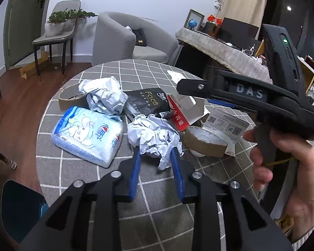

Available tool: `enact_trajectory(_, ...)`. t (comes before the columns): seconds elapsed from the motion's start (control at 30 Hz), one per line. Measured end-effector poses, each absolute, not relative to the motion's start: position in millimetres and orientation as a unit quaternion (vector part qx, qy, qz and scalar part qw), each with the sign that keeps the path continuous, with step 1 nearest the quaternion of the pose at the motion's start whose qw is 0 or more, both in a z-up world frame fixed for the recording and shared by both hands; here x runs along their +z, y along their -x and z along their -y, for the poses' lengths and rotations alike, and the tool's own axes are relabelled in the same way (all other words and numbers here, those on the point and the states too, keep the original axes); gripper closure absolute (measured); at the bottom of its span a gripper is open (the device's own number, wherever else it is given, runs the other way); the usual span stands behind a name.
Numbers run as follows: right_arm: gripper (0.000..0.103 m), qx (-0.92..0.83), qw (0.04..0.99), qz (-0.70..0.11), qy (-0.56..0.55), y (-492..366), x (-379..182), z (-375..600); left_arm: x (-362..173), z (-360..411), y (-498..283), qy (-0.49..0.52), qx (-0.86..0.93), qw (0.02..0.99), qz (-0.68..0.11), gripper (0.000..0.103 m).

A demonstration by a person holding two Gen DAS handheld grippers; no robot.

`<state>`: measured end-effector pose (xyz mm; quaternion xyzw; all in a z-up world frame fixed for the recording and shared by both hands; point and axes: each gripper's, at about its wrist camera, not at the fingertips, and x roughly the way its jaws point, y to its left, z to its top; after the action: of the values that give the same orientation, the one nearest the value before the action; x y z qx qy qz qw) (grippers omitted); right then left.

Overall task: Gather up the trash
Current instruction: 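Move both tools over the trash on the table, then grasp the crumpled foil ball with the left tool while the right tool grasps the white box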

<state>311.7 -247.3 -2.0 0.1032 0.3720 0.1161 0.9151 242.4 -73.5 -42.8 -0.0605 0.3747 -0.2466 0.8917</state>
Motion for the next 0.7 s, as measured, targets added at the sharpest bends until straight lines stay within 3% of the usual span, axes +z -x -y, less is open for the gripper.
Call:
enact_trajectory(0.07, 0.017, 0.115, 0.912, -0.380, -0.104, -317.5, -5.3, 244.1, -41.3, 73.3, -246.0, 0.066, -0.251, 0.890, -0.375, 0.042)
enact_trajectory(0.1, 0.017, 0.115, 0.909, -0.387, -0.106, -321.5, -8.5, 242.5, -40.9, 73.9, -247.5, 0.068, -0.251, 0.890, -0.374, 0.041)
enact_trajectory(0.23, 0.015, 0.113, 0.902, -0.400, -0.117, -330.3, -16.9, 245.0, -45.1, 79.0, -257.1, 0.070, -0.242, 0.889, -0.382, 0.041)
enact_trajectory(0.37, 0.016, 0.118, 0.899, -0.400, -0.132, -337.2, -17.2, 251.1, -46.6, 81.3, -264.7, 0.080, -0.244, 0.887, -0.384, 0.048)
enact_trajectory(0.5, 0.027, 0.113, 0.898, -0.409, -0.118, -340.4, -19.0, 250.0, -47.9, 80.8, -267.0, 0.087, -0.247, 0.885, -0.385, 0.049)
enact_trajectory(0.7, 0.034, 0.112, 0.896, -0.405, -0.143, -339.5, -19.1, 256.0, -40.5, 77.0, -258.3, 0.092, -0.252, 0.889, -0.371, 0.049)
